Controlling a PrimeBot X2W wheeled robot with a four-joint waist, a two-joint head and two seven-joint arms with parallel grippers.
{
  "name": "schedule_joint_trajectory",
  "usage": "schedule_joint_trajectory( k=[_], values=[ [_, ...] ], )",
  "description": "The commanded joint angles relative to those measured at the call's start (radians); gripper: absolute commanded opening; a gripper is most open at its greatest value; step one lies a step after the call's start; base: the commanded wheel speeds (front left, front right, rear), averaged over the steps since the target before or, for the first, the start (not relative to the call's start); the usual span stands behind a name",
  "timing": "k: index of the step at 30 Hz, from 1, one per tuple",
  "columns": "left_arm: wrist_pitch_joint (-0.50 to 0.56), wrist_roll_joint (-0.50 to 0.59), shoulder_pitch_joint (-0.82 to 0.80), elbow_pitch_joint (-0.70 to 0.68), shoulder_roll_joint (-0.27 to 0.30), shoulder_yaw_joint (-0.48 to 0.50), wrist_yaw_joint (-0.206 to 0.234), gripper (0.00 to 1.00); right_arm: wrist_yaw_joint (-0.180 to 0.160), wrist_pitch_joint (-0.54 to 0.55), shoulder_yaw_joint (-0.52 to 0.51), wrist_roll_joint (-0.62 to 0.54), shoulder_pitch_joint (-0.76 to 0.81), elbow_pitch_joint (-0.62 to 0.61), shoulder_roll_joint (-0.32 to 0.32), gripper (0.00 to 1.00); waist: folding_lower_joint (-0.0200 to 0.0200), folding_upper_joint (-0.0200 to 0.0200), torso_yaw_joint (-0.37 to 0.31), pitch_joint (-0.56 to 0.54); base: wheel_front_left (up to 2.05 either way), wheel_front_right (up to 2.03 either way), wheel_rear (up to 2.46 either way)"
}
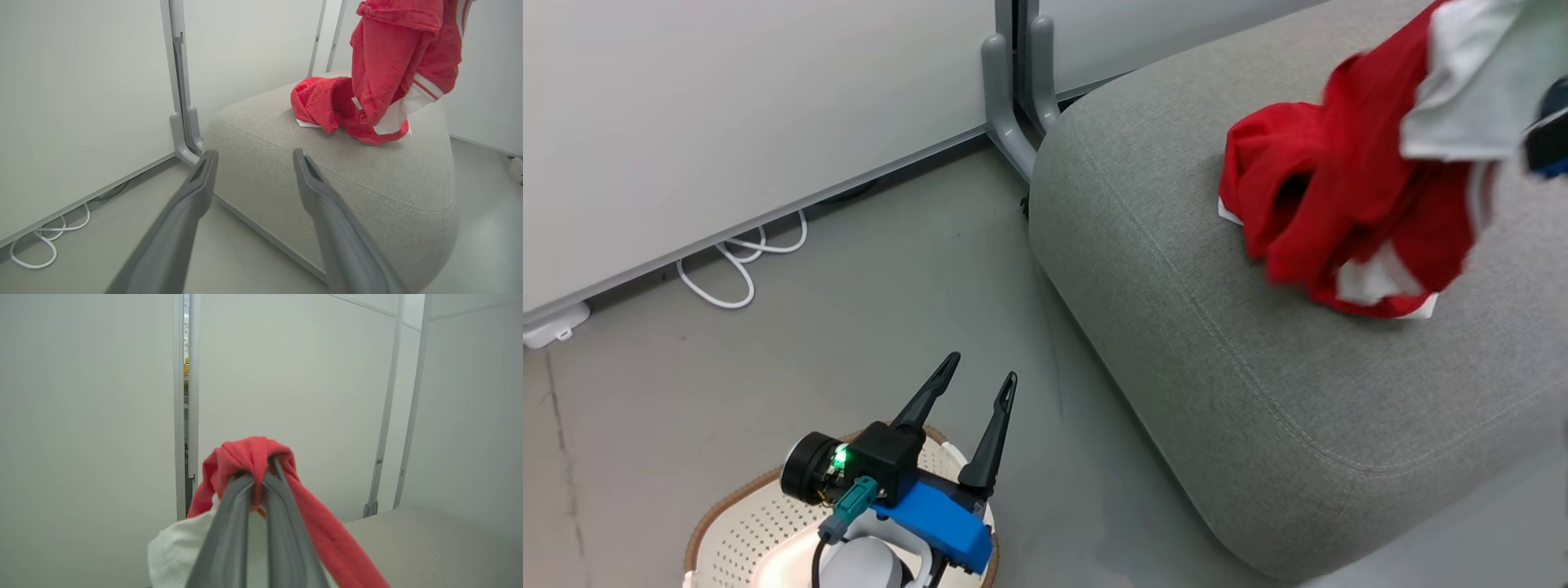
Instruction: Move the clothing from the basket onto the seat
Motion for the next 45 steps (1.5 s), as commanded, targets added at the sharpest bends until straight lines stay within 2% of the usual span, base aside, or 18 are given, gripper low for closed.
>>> schedule_joint_trajectory(
  k=[1,8,13,20,27,32,40,41,42,43,45],
  values=[
    [-0.003,0.009,-0.024,-0.008,0.003,0.000,-0.001,1.00,0.000,0.008,-0.028,-0.005,-0.061,-0.016,-0.036,0.00,-0.0001,-0.0001,0.014,0.019,0.00,0.00,0.00],
    [-0.003,0.019,-0.078,-0.040,0.025,-0.023,-0.001,1.00,0.000,0.003,-0.134,-0.019,-0.194,0.029,-0.167,0.00,-0.0001,-0.0001,0.061,0.113,0.00,0.00,0.00],
    [-0.003,0.035,-0.134,-0.076,0.043,-0.040,-0.001,1.00,0.000,-0.066,-0.199,-0.036,-0.176,0.089,-0.233,0.00,-0.0001,-0.0001,0.111,0.215,0.00,0.00,0.00],
    [-0.003,0.056,-0.195,-0.120,0.066,-0.053,-0.001,1.00,0.000,-0.167,-0.288,-0.041,-0.111,0.171,-0.239,0.00,-0.0001,-0.0001,0.170,0.330,0.00,0.00,0.00],
    [-0.003,0.080,-0.261,-0.155,0.095,-0.060,-0.001,1.00,0.000,-0.279,-0.376,-0.068,-0.083,0.338,-0.209,0.00,-0.0001,-0.0001,0.221,0.442,0.00,0.00,0.00],
    [-0.003,0.089,-0.278,-0.168,0.097,-0.060,-0.001,1.00,0.000,-0.301,-0.403,-0.089,-0.086,0.420,-0.193,0.00,-0.0001,-0.0001,0.232,0.472,0.00,0.00,0.00],
    [-0.003,0.097,-0.289,-0.172,0.090,-0.060,-0.001,1.00,0.000,-0.326,-0.417,-0.117,-0.106,0.524,-0.202,0.00,-0.0001,-0.0001,0.231,0.483,0.00,0.00,0.00],
    [-0.003,0.097,-0.288,-0.171,0.089,-0.060,-0.001,1.00,0.000,-0.321,-0.414,-0.123,-0.108,0.537,-0.204,0.41,-0.0001,-0.0001,0.229,0.481,0.00,0.00,0.00],
    [-0.003,0.096,-0.287,-0.169,0.089,-0.059,-0.001,1.00,0.000,-0.319,-0.410,-0.128,-0.112,0.546,-0.206,0.96,-0.0001,-0.0001,0.228,0.479,0.00,0.00,0.00],
    [-0.003,0.095,-0.286,-0.168,0.088,-0.059,-0.001,1.00,0.000,-0.321,-0.408,-0.129,-0.117,0.552,-0.206,1.00,-0.0001,-0.0001,0.226,0.477,0.00,0.00,0.00],
    [-0.003,0.093,-0.284,-0.164,0.087,-0.059,-0.001,1.00,0.000,-0.323,-0.403,-0.130,-0.123,0.569,-0.207,1.00,-0.0001,-0.0001,0.224,0.471,0.00,0.00,0.00]
  ],
)
